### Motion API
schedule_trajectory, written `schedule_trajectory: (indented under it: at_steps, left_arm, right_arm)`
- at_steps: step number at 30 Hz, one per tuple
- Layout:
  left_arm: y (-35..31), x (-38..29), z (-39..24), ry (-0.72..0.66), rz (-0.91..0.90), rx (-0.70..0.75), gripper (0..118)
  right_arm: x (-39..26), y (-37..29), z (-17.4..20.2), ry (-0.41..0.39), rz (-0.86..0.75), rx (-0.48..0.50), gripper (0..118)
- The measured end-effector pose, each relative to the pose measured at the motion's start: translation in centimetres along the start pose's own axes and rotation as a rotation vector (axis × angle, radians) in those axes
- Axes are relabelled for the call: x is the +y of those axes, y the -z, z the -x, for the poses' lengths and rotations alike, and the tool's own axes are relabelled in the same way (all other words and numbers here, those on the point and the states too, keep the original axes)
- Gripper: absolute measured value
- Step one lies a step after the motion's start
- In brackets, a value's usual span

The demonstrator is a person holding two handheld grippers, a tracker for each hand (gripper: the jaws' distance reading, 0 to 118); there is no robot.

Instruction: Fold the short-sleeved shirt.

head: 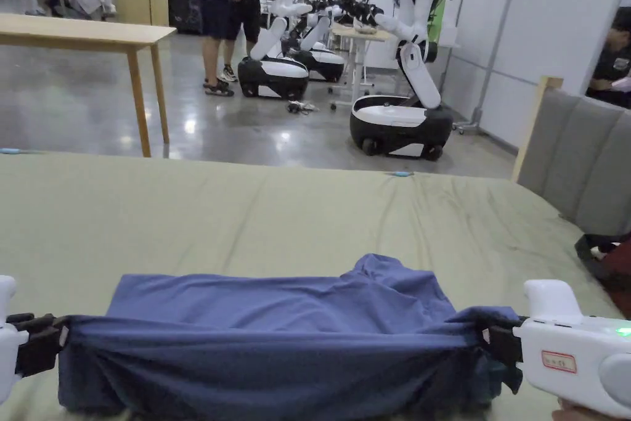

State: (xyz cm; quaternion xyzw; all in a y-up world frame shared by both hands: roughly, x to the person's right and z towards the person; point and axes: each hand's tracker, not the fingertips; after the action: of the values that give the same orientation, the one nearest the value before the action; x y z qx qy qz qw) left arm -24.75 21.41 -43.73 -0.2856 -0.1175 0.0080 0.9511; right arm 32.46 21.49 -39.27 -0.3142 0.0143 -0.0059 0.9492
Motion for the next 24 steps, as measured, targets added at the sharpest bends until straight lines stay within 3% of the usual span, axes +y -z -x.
schedule_trajectory:
  at_steps: [10, 18, 19, 20, 21, 22, 23, 24]
  left_arm:
    - [13.2, -1.3, 0.6, 0.037, 0.207, 0.056, 9]
    - [15.8, -3.5, 2.0, 0.006, 0.237, 0.062, 9]
    - [15.7, -3.2, 2.1, 0.004, 0.236, 0.060, 9]
    - [15.5, -2.9, 2.1, 0.003, 0.232, 0.059, 14]
    - [15.3, -2.6, 2.2, 0.006, 0.226, 0.054, 27]
    - [14.6, -2.1, 1.7, 0.019, 0.220, 0.054, 73]
    - [14.0, -1.8, 1.6, 0.034, 0.200, 0.071, 106]
    - [13.3, -1.3, 1.7, 0.047, 0.162, 0.077, 118]
  right_arm:
    - [1.1, 14.4, -0.7, 0.025, 0.151, -0.070, 8]
    - [0.1, 17.1, -0.5, 0.005, 0.203, -0.101, 9]
    - [0.2, 16.9, -0.5, 0.004, 0.198, -0.100, 19]
    - [0.5, 16.5, -0.6, 0.005, 0.194, -0.095, 43]
    - [0.7, 16.0, -0.6, 0.008, 0.181, -0.087, 80]
    - [1.1, 15.2, -0.6, 0.008, 0.166, -0.100, 118]
    - [1.3, 14.4, -0.7, 0.016, 0.149, -0.099, 117]
    - [1.5, 12.9, -0.7, 0.034, 0.102, -0.088, 115]
